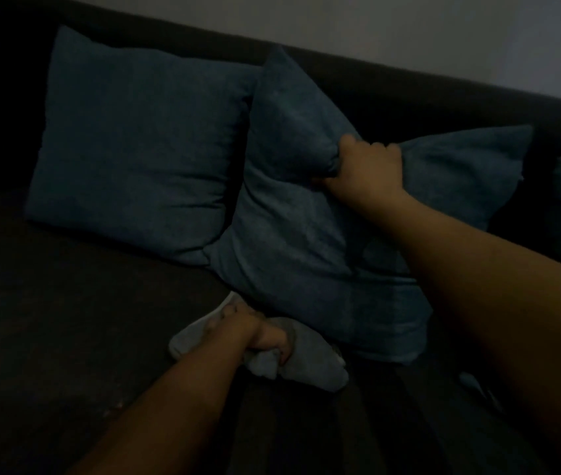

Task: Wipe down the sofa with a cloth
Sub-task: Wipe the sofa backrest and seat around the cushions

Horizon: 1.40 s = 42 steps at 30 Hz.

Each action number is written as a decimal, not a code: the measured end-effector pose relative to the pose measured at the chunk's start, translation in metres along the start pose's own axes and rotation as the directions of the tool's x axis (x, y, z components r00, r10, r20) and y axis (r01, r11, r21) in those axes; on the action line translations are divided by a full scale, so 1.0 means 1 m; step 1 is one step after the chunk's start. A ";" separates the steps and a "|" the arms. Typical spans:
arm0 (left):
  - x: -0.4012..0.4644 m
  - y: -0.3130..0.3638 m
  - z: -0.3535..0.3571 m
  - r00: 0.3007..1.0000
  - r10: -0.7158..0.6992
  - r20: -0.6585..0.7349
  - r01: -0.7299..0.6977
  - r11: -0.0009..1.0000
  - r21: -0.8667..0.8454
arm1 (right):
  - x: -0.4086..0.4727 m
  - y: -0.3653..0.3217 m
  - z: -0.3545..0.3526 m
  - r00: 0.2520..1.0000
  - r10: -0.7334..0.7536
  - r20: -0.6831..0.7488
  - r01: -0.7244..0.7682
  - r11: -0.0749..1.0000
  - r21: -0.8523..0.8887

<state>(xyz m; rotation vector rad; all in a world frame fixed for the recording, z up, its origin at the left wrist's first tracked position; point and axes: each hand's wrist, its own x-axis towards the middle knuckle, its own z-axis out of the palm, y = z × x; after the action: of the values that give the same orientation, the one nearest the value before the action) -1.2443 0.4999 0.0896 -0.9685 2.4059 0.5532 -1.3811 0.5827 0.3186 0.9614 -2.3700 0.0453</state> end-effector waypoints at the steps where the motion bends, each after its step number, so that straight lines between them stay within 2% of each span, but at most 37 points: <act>1: -0.009 -0.001 0.001 0.999 0.011 -0.037 -0.011 1.000 0.021 | -0.003 0.004 -0.009 1.000 -0.009 0.008 0.009 1.000 0.005; 6: -0.064 0.002 -0.007 0.994 -0.028 -0.104 0.019 0.996 -0.084 | -0.036 0.007 -0.077 0.996 -0.087 -0.031 0.087 0.996 0.010; 10: -0.069 -0.002 -0.008 0.996 0.021 -0.089 -0.037 0.981 -0.190 | -0.070 0.014 -0.140 0.989 -0.138 -0.061 0.137 0.990 -0.016; 13: -0.135 -0.005 -0.027 0.989 0.095 -0.116 -0.126 0.946 -0.299 | -0.088 0.035 -0.178 0.994 -0.093 -0.055 0.093 0.996 -0.010; 16: -0.189 -0.002 -0.053 0.973 0.135 -0.187 -0.177 0.958 -0.228 | -0.106 0.064 -0.214 0.998 0.049 -0.025 -0.048 0.997 0.054; 20: -0.249 0.013 -0.080 0.940 0.182 -0.290 -0.189 0.982 0.005 | -0.143 0.112 -0.259 0.983 0.182 0.031 -0.184 0.977 0.107; 22: -0.269 0.034 -0.085 0.930 0.223 -0.291 -0.204 0.974 0.096 | -0.164 0.141 -0.276 0.976 0.214 0.043 -0.217 0.968 0.122; 26: -0.309 0.082 -0.076 0.923 0.343 -0.177 -0.295 0.922 0.249 | -0.204 0.197 -0.303 0.970 0.240 0.028 -0.242 0.966 0.090; 30: -0.343 0.145 -0.047 0.855 0.448 -0.262 -0.286 0.828 0.482 | -0.242 0.257 -0.310 0.971 0.234 0.052 -0.235 0.972 0.003; 33: -0.362 0.198 -0.019 0.829 0.521 -0.206 -0.374 0.788 0.488 | -0.269 0.298 -0.306 0.975 0.196 0.108 -0.193 0.981 -0.032; 37: -0.384 0.260 0.022 0.801 0.590 -0.097 -0.527 0.773 0.353 | -0.299 0.353 -0.301 0.970 0.178 0.166 -0.167 0.983 -0.081; 42: -0.370 0.323 0.066 0.752 0.648 -0.121 -0.559 0.725 0.403 | -0.321 0.395 -0.256 0.986 0.150 0.068 -0.143 0.984 -0.106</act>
<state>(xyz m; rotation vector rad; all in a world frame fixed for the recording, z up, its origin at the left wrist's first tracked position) -1.2247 0.9444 0.3072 -0.0617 2.9222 0.1990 -1.3250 1.1383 0.4342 0.7527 -2.4837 -0.0547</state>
